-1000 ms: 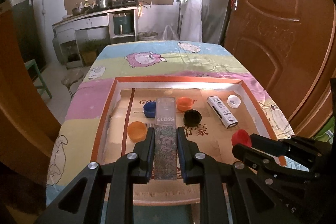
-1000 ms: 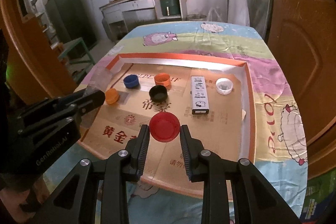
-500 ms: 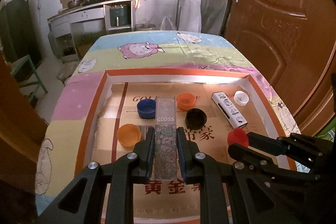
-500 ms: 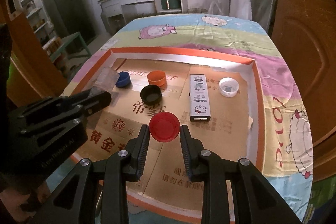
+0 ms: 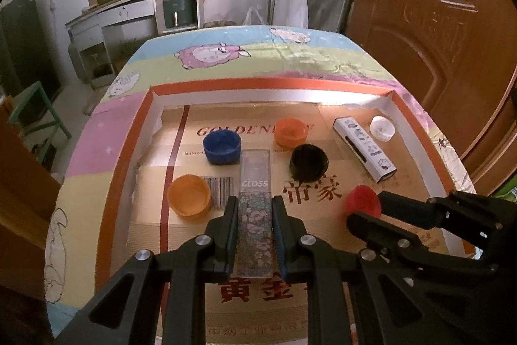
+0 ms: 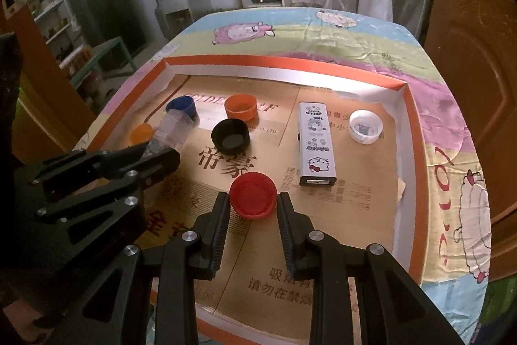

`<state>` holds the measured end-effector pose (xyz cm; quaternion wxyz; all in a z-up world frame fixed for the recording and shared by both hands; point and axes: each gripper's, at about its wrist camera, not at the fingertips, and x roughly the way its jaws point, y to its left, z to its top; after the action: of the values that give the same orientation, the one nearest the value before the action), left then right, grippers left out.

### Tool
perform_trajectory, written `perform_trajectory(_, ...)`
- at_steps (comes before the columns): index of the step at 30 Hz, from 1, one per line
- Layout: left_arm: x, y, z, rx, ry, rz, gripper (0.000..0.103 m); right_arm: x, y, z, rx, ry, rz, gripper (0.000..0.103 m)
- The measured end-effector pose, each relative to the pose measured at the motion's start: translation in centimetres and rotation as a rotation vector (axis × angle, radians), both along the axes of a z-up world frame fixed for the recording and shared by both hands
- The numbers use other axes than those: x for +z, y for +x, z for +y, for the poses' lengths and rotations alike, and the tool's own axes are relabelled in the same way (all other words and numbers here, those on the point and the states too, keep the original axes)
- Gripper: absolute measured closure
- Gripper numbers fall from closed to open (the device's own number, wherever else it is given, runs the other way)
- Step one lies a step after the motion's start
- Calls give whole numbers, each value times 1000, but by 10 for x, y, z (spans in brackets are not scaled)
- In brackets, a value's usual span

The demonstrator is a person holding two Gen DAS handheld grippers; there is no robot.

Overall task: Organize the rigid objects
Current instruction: 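Lower the glitter tube with the left tool while the right tool lowers the red cap into the tray, then open both tools to release the tube and cap in the tray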

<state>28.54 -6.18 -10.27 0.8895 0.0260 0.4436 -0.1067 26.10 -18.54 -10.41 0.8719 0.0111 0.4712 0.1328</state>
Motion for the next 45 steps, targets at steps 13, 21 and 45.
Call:
perform_trajectory(13,-7,4,2,-4,-24,12,83,-3,2,2,-2,-6,1,72)
perform_trajectory(21,-7,4,3,-3,-25,11,77,-3,3,1,-3,-4,-4,72)
perform_trajectory(45,28,-32,16,-12,-123,-63,67,16,-41,-19,-64,29,-46,48)
